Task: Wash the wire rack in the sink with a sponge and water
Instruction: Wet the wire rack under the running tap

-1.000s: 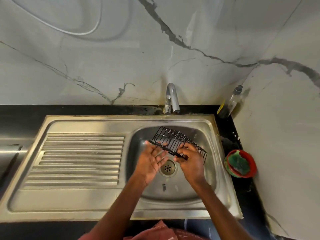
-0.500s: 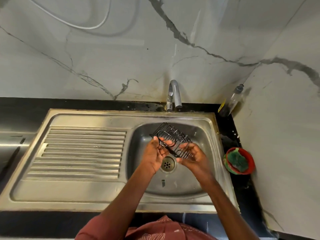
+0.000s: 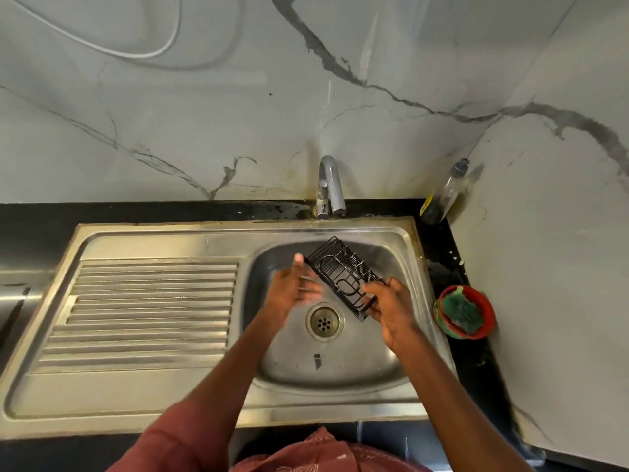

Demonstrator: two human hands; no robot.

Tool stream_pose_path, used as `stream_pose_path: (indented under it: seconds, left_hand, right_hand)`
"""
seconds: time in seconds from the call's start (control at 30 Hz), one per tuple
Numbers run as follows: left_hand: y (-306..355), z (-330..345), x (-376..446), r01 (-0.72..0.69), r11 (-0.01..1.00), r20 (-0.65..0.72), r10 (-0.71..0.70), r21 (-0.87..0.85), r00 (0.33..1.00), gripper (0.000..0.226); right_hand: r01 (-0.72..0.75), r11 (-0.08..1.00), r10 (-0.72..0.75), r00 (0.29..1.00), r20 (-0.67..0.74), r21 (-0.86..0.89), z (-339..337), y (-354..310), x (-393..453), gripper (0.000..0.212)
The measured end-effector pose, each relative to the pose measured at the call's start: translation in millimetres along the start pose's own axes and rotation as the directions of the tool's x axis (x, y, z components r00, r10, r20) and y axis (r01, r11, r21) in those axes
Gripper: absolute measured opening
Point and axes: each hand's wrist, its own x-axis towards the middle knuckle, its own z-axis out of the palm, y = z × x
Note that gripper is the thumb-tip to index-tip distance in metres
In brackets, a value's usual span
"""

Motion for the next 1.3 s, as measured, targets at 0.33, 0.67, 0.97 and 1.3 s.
stream_pose_path:
  seconds: [0.33,0.67,0.97,1.3]
  left_hand:
    - [92,35,85,-0.247,0.653,-0.078,0.426,0.716,0.901,0.027]
    - [101,43,126,-0.106,0.839,-0.194,0.243,0.533,0.950,0.020]
    - [92,9,135,0.110,0.964,-0.093,-0.090,0.244,0.992,0.033]
    - [20,-13,53,-0.022,0.999,-0.315,0.011,-0.031,0.949,0.037]
  right_hand:
    - [0.044,0.982,-0.047,0.999,-0.012,-0.183,0,-35,37,0.019]
    - [0.038,0.981,-0.029,0.998,0.054,-0.189,8,-43,56,0.017]
    - [0.016,0.979,-0.007,0.999,0.046,-0.201,8,-42,53,0.022]
    - [-0.022,1.000,0.021,0.995,-0.095,-0.008,45,-48,39,0.019]
